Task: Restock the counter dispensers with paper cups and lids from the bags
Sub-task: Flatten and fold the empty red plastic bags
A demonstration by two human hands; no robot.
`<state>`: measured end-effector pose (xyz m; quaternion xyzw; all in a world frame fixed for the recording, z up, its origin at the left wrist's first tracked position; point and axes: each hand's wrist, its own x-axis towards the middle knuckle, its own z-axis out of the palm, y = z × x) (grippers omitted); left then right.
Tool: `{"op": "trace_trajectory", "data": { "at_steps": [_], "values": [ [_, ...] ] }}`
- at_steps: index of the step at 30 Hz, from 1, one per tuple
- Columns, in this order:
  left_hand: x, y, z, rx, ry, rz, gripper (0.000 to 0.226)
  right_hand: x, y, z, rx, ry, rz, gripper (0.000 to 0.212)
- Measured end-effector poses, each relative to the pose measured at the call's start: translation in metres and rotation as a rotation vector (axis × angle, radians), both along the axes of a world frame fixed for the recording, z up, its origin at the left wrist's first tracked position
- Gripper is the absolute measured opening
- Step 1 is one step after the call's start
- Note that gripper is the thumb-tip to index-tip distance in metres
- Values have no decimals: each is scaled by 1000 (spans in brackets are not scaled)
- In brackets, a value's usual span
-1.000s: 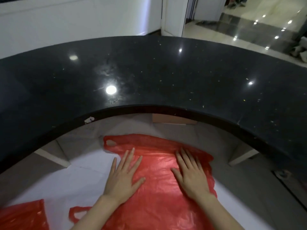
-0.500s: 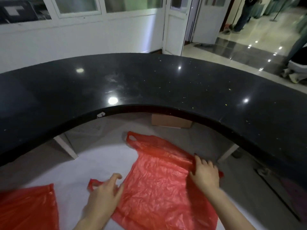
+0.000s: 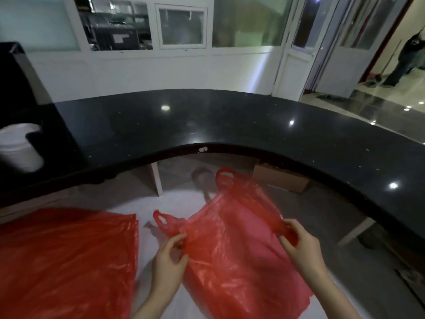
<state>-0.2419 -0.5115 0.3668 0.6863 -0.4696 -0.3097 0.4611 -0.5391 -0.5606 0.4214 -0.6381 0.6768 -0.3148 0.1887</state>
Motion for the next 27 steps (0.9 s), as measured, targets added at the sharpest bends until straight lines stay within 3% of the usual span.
{"op": "trace_trajectory", "data": {
  "at_steps": [7, 16, 20, 23, 27],
  "values": [
    [55, 69, 27, -237, 1, 189, 50, 63, 7, 29, -158, -22, 178, 41],
    [211, 187, 2, -244, -131, 443, 69, 253, 26, 17, -73, 48, 450, 42],
    [271, 245, -10, -180, -146, 560, 47, 353, 23, -3, -87, 228, 592, 44],
    [306, 274, -24, -147, -214, 491, 35, 413, 15, -16, -141, 436, 606, 47],
    [343, 287, -31, -23, -418, 318, 48, 452, 15, -21, -113, 577, 478, 57]
  ]
}}
